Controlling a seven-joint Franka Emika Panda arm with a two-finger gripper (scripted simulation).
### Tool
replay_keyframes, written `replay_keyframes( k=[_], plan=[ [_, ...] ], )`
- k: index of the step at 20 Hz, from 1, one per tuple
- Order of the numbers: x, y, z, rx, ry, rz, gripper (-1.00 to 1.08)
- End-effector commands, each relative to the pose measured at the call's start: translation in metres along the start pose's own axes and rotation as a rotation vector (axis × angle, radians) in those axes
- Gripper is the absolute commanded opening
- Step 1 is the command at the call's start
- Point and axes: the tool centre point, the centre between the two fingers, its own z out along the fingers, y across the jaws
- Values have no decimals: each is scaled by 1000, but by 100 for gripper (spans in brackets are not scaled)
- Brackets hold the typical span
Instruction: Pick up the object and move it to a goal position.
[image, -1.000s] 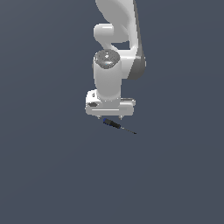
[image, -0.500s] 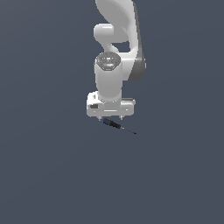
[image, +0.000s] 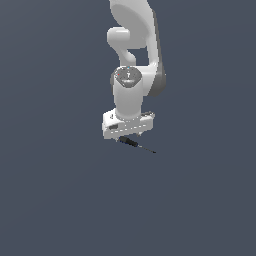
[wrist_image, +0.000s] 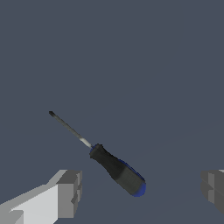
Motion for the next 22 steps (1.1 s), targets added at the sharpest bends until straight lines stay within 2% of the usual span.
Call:
replay_keyframes(
  k=[1, 22],
  plan=[
    [-2, -3, 8, -3, 0, -77, 100],
    [-17, -39, 66, -16, 13, -723, 100]
  ],
)
